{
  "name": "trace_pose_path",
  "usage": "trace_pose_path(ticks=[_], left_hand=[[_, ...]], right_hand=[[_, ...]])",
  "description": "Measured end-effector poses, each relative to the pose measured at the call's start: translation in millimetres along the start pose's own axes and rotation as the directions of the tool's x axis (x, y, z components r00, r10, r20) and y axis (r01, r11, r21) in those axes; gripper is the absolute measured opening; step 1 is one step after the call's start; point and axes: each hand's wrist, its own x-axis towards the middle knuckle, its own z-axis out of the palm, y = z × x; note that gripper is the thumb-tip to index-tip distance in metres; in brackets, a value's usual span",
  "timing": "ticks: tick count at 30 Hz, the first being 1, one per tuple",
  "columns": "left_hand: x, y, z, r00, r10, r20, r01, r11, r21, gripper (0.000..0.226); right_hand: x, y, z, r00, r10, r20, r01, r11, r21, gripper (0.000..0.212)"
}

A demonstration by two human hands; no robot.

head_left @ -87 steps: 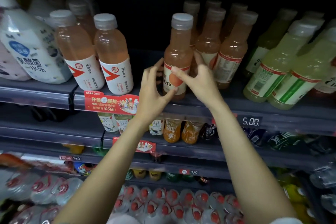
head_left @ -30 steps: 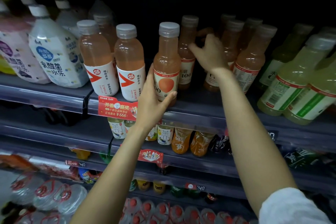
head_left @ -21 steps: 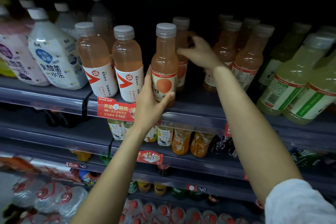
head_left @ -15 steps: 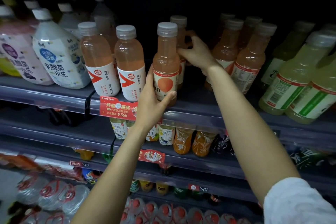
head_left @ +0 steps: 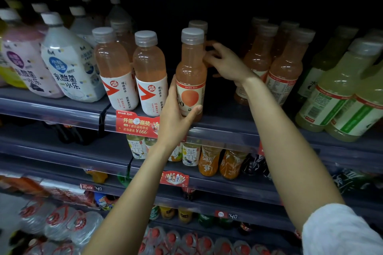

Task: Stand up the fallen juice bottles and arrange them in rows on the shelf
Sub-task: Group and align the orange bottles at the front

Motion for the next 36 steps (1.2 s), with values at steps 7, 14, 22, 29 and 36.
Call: trace_pose_path(ticks=[7, 14, 22, 29, 36], left_hand=[[-2, 1, 3, 0.999, -0.023, -0.029, 0.024, 0.998, 0.053, 0.087], [-40, 31, 18, 0.954, 0.245, -0.172, -0.187, 0.936, 0.298, 0.074], [5, 60, 68, 0.980, 0.178, 0.086, -0.177, 0.984, -0.025, 0.063], [79, 50, 131, 0.969, 0.012, 0.247, -0.049, 0.989, 0.142, 0.090], [72, 49, 140, 0.980, 0.038, 0.194, -0.052, 0.996, 0.069, 0.094]], right_hand=[[-14, 3, 3, 0.997, -0.021, -0.080, 0.021, 1.000, 0.002, 0.046], [-84, 39, -20, 0.737, -0.247, -0.629, 0.137, 0.966, -0.219, 0.026], [-110, 77, -49, 0.550, -0.337, -0.764, -0.198, 0.837, -0.511, 0.049], [-106, 85, -47, 0.753, -0.209, -0.623, -0.147, 0.871, -0.470, 0.062], [-114, 78, -49, 0.805, -0.166, -0.570, -0.163, 0.862, -0.481, 0.065]])
